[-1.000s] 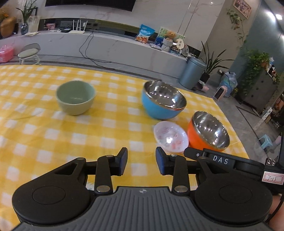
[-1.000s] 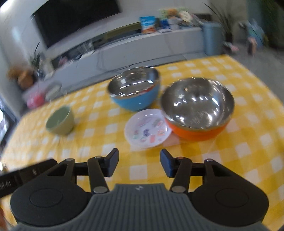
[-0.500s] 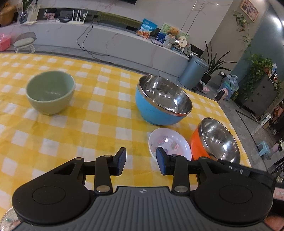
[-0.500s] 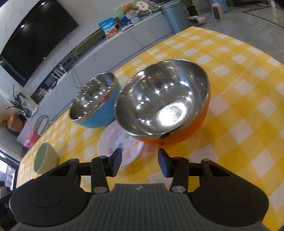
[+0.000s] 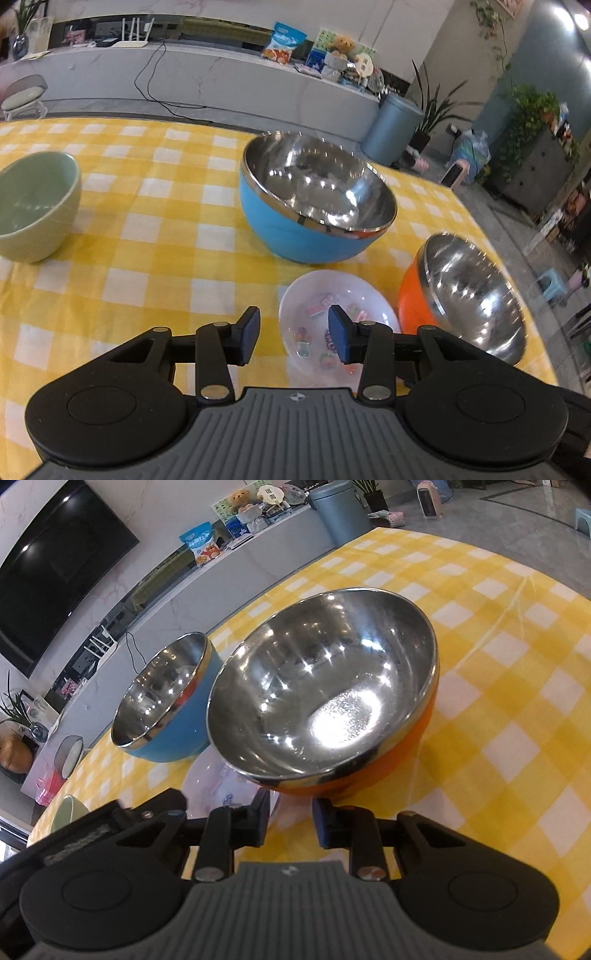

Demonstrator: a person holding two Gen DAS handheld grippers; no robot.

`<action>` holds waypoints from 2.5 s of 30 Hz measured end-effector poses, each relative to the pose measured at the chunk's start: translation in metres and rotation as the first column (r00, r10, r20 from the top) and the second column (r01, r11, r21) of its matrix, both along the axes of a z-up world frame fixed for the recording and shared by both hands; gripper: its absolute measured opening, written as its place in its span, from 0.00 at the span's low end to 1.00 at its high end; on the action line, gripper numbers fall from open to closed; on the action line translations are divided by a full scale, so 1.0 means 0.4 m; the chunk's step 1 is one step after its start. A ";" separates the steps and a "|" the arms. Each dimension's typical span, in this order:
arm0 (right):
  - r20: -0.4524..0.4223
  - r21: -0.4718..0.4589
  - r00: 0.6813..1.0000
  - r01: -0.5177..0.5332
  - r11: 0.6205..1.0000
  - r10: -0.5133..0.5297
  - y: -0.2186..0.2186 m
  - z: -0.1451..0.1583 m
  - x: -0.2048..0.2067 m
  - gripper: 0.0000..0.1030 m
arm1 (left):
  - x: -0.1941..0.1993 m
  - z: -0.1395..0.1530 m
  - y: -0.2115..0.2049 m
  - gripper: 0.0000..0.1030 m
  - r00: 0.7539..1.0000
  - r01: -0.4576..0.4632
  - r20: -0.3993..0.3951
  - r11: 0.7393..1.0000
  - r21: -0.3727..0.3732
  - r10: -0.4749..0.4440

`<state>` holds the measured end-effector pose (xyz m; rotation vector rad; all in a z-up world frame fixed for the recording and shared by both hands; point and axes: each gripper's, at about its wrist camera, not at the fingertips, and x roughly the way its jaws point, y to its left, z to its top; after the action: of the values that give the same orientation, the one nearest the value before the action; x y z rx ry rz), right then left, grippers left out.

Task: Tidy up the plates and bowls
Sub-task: 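Close the left tool on the sticker dish rim and lift, then carry the sticker dish onto the painted plate stack and open the left tool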

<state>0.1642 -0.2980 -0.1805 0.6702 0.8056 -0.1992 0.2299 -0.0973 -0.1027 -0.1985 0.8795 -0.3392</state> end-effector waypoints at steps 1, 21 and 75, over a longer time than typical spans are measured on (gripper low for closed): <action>0.001 0.000 1.000 0.001 1.000 -0.001 -0.001 -0.001 0.001 0.21 | 0.003 -0.006 -0.003 0.45 1.000 0.006 -0.008 1.000 0.005 -0.006; 0.003 0.053 0.998 -0.060 0.997 0.060 0.009 0.013 -0.008 0.01 | -0.041 0.022 0.015 0.05 1.000 -0.008 -0.023 0.996 0.092 0.011; -0.029 0.022 0.664 -0.747 0.665 0.747 0.375 0.047 -0.208 0.01 | -0.449 0.081 0.406 0.09 0.902 -0.321 -0.255 0.936 0.146 0.349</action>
<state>0.0810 -0.1481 -0.1618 0.2900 1.0589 0.5580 0.0502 0.0650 -0.0704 -0.3047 1.1162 0.0597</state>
